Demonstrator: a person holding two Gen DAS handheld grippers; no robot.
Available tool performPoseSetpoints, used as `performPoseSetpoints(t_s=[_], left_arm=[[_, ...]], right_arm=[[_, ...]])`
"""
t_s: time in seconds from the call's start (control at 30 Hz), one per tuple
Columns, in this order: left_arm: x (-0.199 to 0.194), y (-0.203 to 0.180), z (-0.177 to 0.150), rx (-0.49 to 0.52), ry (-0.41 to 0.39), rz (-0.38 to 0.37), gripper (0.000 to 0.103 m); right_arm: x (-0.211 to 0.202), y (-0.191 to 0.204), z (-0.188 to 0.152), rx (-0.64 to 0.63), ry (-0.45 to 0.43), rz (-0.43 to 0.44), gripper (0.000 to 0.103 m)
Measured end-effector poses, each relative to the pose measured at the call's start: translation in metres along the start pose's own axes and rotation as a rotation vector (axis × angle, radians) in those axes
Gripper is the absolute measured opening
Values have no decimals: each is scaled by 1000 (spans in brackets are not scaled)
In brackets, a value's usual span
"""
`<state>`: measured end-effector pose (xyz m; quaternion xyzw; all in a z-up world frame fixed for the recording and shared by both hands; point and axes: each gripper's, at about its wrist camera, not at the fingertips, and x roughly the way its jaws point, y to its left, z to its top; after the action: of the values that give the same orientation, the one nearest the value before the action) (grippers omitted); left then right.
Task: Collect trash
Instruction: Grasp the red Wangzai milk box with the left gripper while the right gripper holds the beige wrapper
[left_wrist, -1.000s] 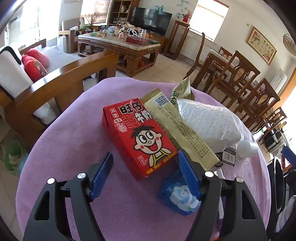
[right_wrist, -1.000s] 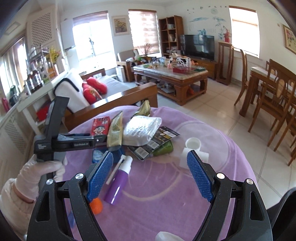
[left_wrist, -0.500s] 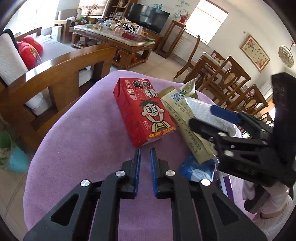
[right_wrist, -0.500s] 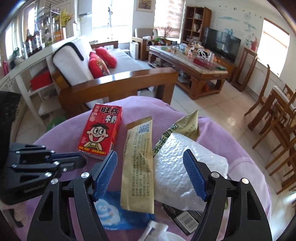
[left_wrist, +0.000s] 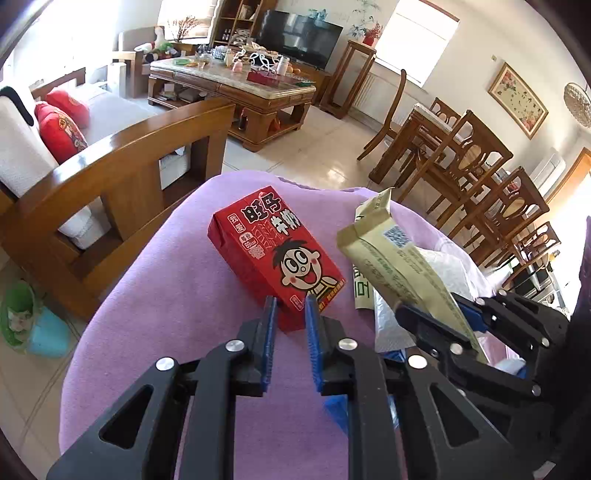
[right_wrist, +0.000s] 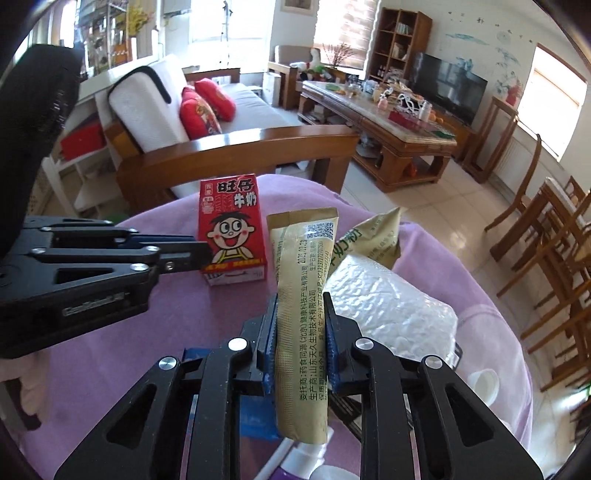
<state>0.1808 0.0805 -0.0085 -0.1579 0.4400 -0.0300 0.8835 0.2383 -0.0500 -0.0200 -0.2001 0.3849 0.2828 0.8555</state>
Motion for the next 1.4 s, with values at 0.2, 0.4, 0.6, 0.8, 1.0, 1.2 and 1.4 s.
performPoseSetpoints(t_s=[0.2,0.4,0.6,0.8,1.0,1.2,1.4], left_arm=[[-7,-3,6,-65,-37,-5,44],[20,-9,31,-119,6,136,58],[31,-17,36,-70,-14,197,63],[31,-14,28,-75,-13,139,62],[50,-27,38,-3,-6,152,57],[41,-26,20,7,-22,79,54],[-11,-54,-6,66,-121,-17,53]], right_arm=[[-43,-25,-22,45,-58,36,21],[-69,-37,-36,69,-103,78,21],[-83,-39,-52,76,-113,90,21],[-86,-45,-64,113,-114,113,21],[-91,-36,-73,131,-110,118,21],[-103,-44,-83,160,-113,107,21],[-127,-50,-99,198,-161,112,21]])
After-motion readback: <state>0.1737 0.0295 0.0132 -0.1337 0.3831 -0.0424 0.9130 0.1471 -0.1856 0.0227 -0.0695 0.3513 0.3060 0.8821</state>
